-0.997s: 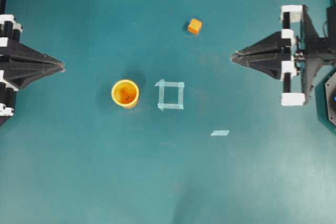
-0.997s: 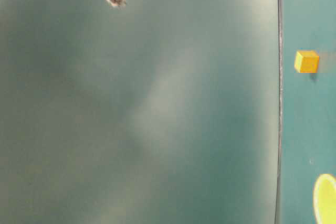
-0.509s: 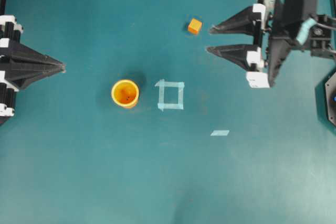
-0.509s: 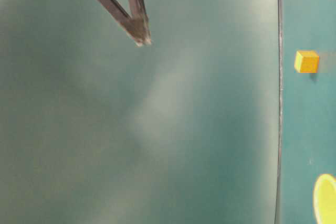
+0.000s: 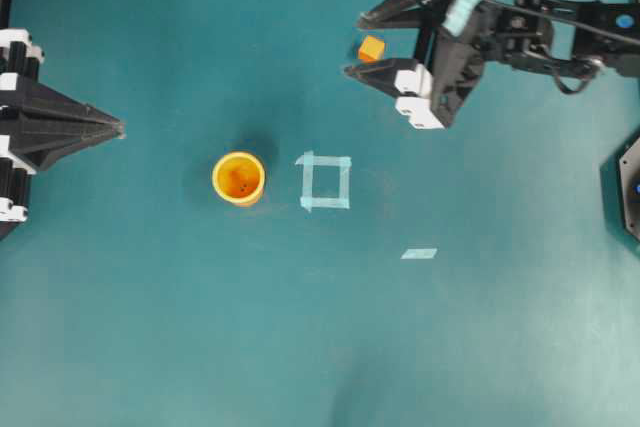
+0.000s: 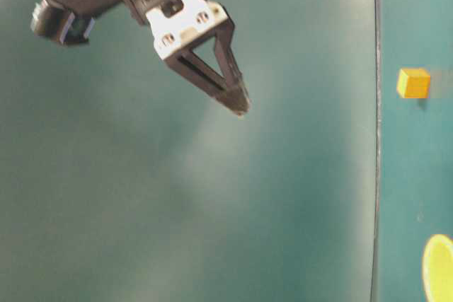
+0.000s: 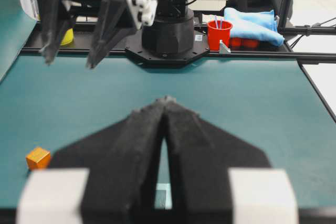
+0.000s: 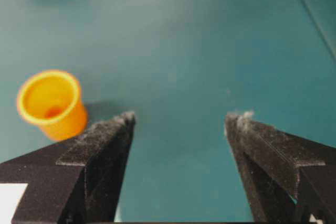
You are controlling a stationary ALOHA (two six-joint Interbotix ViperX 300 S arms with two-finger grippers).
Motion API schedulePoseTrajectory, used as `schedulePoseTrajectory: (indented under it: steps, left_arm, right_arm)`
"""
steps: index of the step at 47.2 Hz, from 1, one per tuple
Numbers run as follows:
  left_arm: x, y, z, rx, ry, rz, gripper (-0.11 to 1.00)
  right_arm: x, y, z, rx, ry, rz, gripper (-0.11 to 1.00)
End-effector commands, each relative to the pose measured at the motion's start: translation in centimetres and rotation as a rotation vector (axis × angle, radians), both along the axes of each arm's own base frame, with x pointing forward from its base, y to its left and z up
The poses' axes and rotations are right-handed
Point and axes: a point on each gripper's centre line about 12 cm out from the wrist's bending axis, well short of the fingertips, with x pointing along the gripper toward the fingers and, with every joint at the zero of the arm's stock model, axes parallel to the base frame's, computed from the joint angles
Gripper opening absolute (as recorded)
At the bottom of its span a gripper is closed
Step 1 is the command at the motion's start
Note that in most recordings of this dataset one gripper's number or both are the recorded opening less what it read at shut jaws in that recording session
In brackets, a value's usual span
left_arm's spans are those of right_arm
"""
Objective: Lift the orange block with right arm.
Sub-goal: 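Move the open right gripper up and left toward the orange cube, then lower the right gripper around the orange cube and close it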
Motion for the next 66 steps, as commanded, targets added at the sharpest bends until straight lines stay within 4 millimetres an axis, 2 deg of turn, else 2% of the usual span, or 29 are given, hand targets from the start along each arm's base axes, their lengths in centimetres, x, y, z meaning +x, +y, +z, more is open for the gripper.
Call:
schedulePoseTrajectory:
  steps: [1,18,34,49,66]
  left_arm:
    - [0.3,0.0,1.0,0.003,-0.023,0.001,-0.01]
    - [0.3,0.0,1.0,0.005,-0.023,0.0,-0.01]
    - [0.3,0.0,1.0,0.003,-0.023,0.001,-0.01]
    - [0.3,0.0,0.9,0.003,-0.021,0.0,-0.01]
    - [0.3,0.0,0.9,0.005,-0.02,0.0,-0.01]
  right_arm:
    - [0.7,-0.7,1.4,0.0,-0.016,-0.014,0.68]
    - [1.6,-2.2,-0.3,0.115,0.123,-0.088,0.68]
    - [1.2,-3.5,-3.4,0.235,0.255,-0.189,0.68]
    - [1.7,-4.3,-4.8,0.216,0.342,-0.214,0.68]
    - [2.1,-5.8,-7.3,0.18,0.426,-0.232,0.68]
